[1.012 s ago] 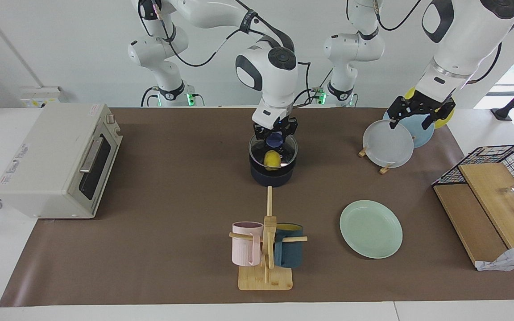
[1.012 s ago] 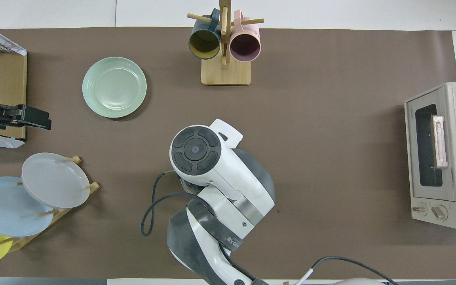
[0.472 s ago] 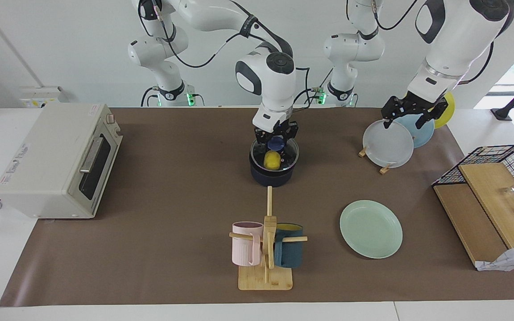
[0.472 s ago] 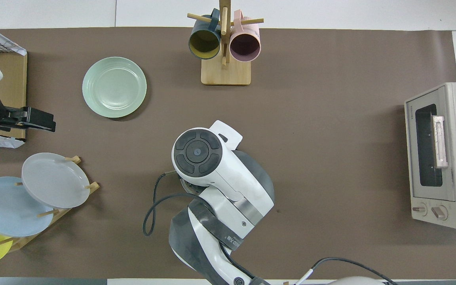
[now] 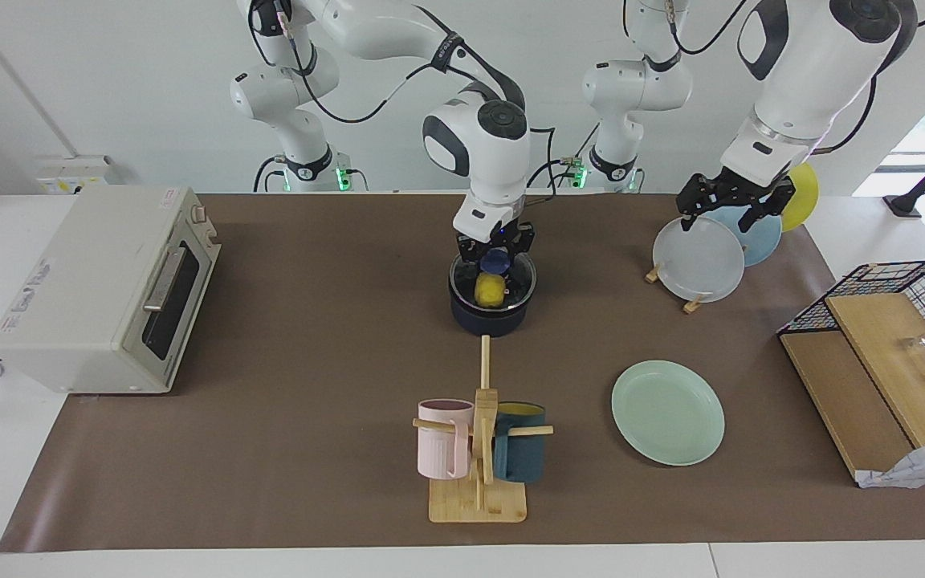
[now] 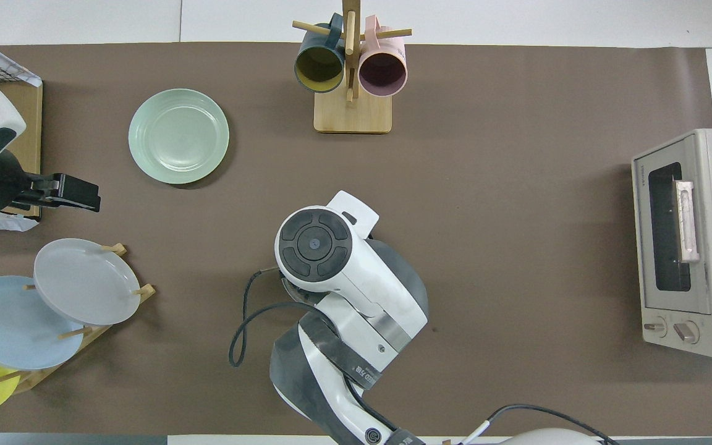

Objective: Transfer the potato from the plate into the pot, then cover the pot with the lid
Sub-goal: 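Lower the glass lid onto the pot with the right gripper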

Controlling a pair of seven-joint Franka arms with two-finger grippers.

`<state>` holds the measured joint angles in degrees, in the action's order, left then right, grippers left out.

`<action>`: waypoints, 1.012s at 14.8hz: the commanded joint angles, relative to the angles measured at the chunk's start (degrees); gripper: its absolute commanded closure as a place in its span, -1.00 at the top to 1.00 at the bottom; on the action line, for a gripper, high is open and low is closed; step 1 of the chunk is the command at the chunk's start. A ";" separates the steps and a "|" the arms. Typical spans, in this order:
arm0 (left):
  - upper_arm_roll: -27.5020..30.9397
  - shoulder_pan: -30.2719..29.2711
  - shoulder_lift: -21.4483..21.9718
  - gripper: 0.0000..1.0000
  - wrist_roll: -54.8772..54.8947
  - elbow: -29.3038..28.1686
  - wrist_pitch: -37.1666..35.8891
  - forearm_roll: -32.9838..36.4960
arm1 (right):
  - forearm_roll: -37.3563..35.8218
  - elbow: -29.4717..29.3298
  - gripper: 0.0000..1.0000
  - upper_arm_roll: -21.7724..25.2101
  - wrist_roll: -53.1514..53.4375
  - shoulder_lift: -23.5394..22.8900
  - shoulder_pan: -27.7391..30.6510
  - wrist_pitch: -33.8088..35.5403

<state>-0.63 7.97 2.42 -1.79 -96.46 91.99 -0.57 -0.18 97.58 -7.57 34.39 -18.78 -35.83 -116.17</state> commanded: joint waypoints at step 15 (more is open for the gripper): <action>0.36 -0.06 1.28 1.00 -0.67 -0.75 -0.84 -0.04 | -3.16 7.09 -1.00 0.01 1.38 2.96 -0.38 -7.22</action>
<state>-0.43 7.93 2.48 -1.84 -96.46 91.90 -0.57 -2.53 100.59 -7.53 34.39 -17.59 -35.91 -121.29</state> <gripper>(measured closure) 0.000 0.344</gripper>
